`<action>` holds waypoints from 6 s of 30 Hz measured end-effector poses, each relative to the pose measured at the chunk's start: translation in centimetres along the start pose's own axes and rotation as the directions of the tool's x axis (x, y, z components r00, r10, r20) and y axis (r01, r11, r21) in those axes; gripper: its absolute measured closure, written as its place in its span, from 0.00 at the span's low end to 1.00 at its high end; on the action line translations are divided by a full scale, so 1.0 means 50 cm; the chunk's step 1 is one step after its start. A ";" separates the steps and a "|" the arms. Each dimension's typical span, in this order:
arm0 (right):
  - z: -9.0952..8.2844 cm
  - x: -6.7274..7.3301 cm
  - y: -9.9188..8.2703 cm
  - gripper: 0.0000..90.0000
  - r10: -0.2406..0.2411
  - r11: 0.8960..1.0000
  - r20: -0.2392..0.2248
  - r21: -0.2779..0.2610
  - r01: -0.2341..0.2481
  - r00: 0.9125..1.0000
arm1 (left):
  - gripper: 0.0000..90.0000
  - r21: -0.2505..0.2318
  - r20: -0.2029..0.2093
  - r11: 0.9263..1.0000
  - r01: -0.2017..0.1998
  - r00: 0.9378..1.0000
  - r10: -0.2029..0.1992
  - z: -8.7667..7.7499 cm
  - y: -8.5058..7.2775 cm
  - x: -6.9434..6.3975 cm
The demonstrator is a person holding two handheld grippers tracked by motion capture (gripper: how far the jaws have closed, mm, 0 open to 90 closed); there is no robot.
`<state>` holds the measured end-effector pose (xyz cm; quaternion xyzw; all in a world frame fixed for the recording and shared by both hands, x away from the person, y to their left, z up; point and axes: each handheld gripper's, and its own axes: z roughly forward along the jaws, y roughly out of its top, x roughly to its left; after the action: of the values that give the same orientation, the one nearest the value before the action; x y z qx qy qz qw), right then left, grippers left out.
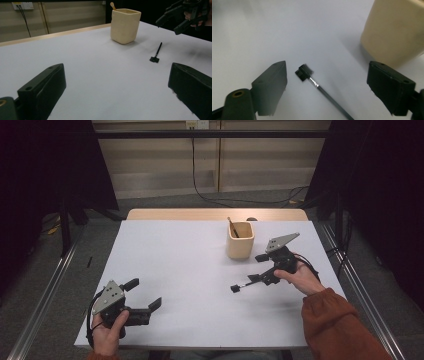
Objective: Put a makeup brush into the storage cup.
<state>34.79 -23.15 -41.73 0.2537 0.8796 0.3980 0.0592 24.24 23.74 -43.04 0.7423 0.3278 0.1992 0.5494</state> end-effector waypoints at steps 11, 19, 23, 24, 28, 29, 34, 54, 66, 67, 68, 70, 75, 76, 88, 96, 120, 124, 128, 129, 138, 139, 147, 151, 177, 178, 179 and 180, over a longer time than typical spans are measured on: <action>0.034 -0.004 0.009 0.14 -0.046 0.978 -0.100 0.197 0.065 0.994 | 0.02 0.001 -0.003 1.000 0.005 1.000 -0.005 0.000 0.000 -0.001; 0.064 0.001 0.019 0.28 -0.103 0.948 -0.120 0.290 0.134 0.987 | 0.02 0.000 0.002 1.000 0.003 1.000 -0.003 -0.001 0.000 -0.001; 0.076 0.002 0.027 0.40 -0.141 0.925 -0.138 0.335 0.180 0.980 | 0.02 -0.005 -0.001 1.000 0.013 1.000 -0.013 -0.001 0.000 -0.001; 0.080 0.000 0.029 0.42 -0.144 0.918 -0.141 0.349 0.185 0.979 | 0.02 -0.011 0.004 1.000 0.020 1.000 -0.020 0.000 0.000 -0.001; 0.092 -0.005 0.038 0.51 -0.163 0.890 -0.156 0.403 0.214 0.974 | 0.02 -0.008 0.003 1.000 0.014 1.000 -0.014 -0.001 0.000 0.000; 0.095 -0.005 0.040 0.53 -0.168 0.880 -0.167 0.420 0.224 0.972 | 0.02 -0.007 0.001 1.000 0.012 1.000 -0.012 -0.002 0.000 0.000; 0.114 -0.003 0.043 0.61 -0.188 0.844 -0.184 0.471 0.254 0.965 | 0.02 -0.009 0.002 1.000 0.011 1.000 -0.011 -0.002 0.000 0.001; 0.137 -0.009 0.033 0.76 -0.226 0.800 -0.206 0.518 0.302 0.952 | 0.02 0.002 0.008 1.000 0.005 1.000 -0.005 -0.001 0.000 0.002; 0.136 -0.006 0.029 0.89 -0.244 0.797 -0.216 0.511 0.322 0.945 | 0.02 0.003 0.005 1.000 0.000 1.000 0.000 -0.002 0.000 -0.001; 0.136 -0.006 0.028 0.91 -0.247 0.797 -0.220 0.509 0.326 0.944 | 0.02 0.004 0.006 1.000 0.001 1.000 -0.001 -0.001 0.000 -0.001; 0.136 -0.005 0.029 0.93 -0.245 0.795 -0.223 0.510 0.327 0.944 | 0.02 0.004 0.005 1.000 0.001 1.000 -0.001 -0.001 -0.001 -0.001; 0.137 -0.005 0.029 0.95 -0.238 0.793 -0.226 0.516 0.324 0.945 | 0.02 0.003 0.004 1.000 0.002 1.000 -0.002 -0.001 0.000 -0.001; 0.137 -0.005 0.029 0.95 -0.234 0.794 -0.226 0.517 0.320 0.946 | 0.02 0.004 0.002 1.000 -0.001 1.000 0.001 -0.002 0.000 -0.001; 0.137 -0.006 0.029 0.95 -0.226 0.797 -0.226 0.516 0.313 0.947 | 0.02 0.004 0.003 1.000 0.000 1.000 0.000 -0.001 0.000 -0.001; 0.139 -0.009 0.031 0.95 -0.214 0.794 -0.230 0.525 0.306 0.949 | 0.02 0.003 0.003 1.000 0.002 1.000 -0.002 0.000 0.000 0.002; 0.149 -0.001 0.043 0.94 -0.228 0.754 -0.232 0.572 0.322 0.946 | 0.02 0.004 0.003 1.000 -0.003 1.000 0.003 -0.001 0.000 0.002; 0.110 -0.008 0.037 0.95 -0.182 0.840 -0.178 0.484 0.247 0.967 | 0.02 -0.002 -0.006 1.000 0.006 1.000 -0.006 -0.003 -0.001 0.004; 0.099 -0.011 0.040 0.95 -0.174 0.859 -0.158 0.457 0.229 0.972 | 0.02 -0.004 -0.008 1.000 0.007 1.000 -0.007 -0.004 -0.001 0.004; 0.090 -0.011 0.039 0.95 -0.187 0.881 -0.119 0.418 0.220 0.975 | 0.02 -0.004 -0.008 1.000 0.006 1.000 -0.006 -0.004 -0.001 0.004; 0.088 -0.010 0.039 0.95 -0.180 0.887 -0.130 0.407 0.218 0.975 | 0.02 -0.004 -0.007 1.000 0.006 1.000 -0.006 -0.004 -0.001 0.005; 0.044 -0.020 0.027 0.95 -0.128 0.950 -0.084 0.276 0.146 0.988 | 0.02 -0.003 -0.011 1.000 0.004 1.000 -0.004 -0.004 0.000 0.005; 0.039 -0.023 0.024 0.95 -0.115 0.958 -0.080 0.256 0.132 0.990 | 0.02 -0.002 -0.015 1.000 0.000 1.000 0.000 -0.003 0.000 0.005; 0.017 -0.023 0.017 0.95 -0.075 0.986 -0.063 0.141 0.083 0.995 | 0.02 0.001 0.006 1.000 0.000 1.000 0.000 -0.003 0.001 0.000; 0.009 -0.019 0.012 0.95 -0.068 0.991 -0.034 0.114 0.071 0.997 | 0.02 -0.005 0.004 1.000 -0.001 1.000 0.001 -0.004 0.001 0.000; -0.047 -0.013 -0.042 0.95 0.103 0.981 0.022 -0.167 -0.098 0.994 | 0.02 -0.002 -0.010 1.000 0.003 1.000 -0.003 -0.007 0.000 0.007; -0.048 -0.011 -0.045 0.95 0.097 0.981 0.032 -0.170 -0.090 0.995 | 0.02 -0.001 -0.009 1.000 0.002 1.000 -0.002 -0.007 0.000 0.007; -0.049 -0.011 -0.049 0.95 0.097 0.978 0.026 -0.187 -0.091 0.995 | 0.02 -0.001 -0.008 1.000 0.000 1.000 0.000 -0.008 0.000 0.006; -0.049 -0.011 -0.052 0.95 0.105 0.975 0.022 -0.197 -0.099 0.994 | 0.02 -0.001 -0.008 1.000 -0.002 1.000 0.001 -0.008 0.000 0.006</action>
<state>33.47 -26.48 -42.02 0.2979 0.8210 0.4809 0.0775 24.20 24.22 -42.92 0.7415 0.3293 0.2026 0.5483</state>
